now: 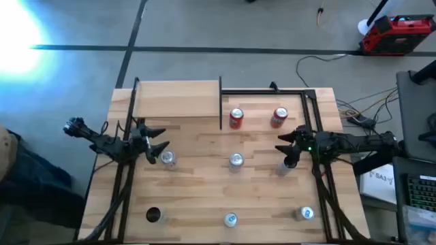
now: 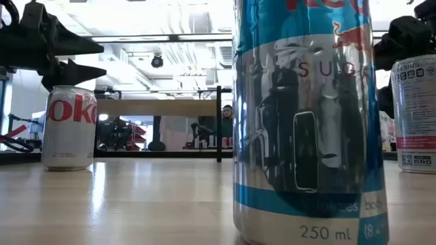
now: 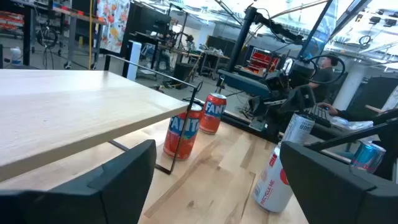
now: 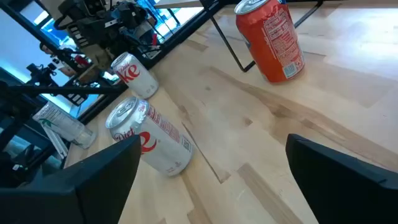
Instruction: Place canned beverage on shelf
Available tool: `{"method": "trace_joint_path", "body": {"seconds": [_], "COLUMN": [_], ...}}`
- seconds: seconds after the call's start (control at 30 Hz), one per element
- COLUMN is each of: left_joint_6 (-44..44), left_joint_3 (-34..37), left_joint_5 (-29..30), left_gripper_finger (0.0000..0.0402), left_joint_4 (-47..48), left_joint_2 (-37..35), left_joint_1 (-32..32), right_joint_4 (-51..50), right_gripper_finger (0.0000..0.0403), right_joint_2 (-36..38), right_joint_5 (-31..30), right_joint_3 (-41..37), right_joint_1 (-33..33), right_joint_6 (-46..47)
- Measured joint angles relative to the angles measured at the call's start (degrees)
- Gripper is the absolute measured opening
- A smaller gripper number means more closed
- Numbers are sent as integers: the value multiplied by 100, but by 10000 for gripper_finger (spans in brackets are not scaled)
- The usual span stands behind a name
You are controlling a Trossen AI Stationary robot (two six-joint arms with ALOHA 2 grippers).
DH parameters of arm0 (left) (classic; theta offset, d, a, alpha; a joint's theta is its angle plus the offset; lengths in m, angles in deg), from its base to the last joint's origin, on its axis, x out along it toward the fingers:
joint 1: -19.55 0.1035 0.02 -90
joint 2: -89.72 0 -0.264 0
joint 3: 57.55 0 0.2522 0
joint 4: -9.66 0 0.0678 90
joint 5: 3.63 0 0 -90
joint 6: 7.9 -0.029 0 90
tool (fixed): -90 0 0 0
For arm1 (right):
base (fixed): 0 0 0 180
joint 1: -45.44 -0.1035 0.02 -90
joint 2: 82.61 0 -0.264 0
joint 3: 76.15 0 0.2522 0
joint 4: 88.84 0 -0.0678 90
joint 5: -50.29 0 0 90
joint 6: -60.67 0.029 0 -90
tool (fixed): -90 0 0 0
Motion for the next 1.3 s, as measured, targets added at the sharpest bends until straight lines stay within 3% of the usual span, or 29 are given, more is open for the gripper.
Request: {"method": "trace_joint_path", "body": {"seconds": [1.0,1.3], "left_joint_6": [0,0], "left_joint_3": [-2,-2], "left_joint_5": [0,0], "left_gripper_finger": [327,327], "left_joint_4": [-2,-2], "left_joint_2": [-2,-2], "left_joint_1": [-2,0], "right_joint_4": [4,7], "right_gripper_finger": [384,384], "right_joint_2": [0,0], "right_joint_5": [-15,-625], "right_joint_3": [7,7], "right_joint_1": [0,-1], "right_joint_6": [-33,-83]}}
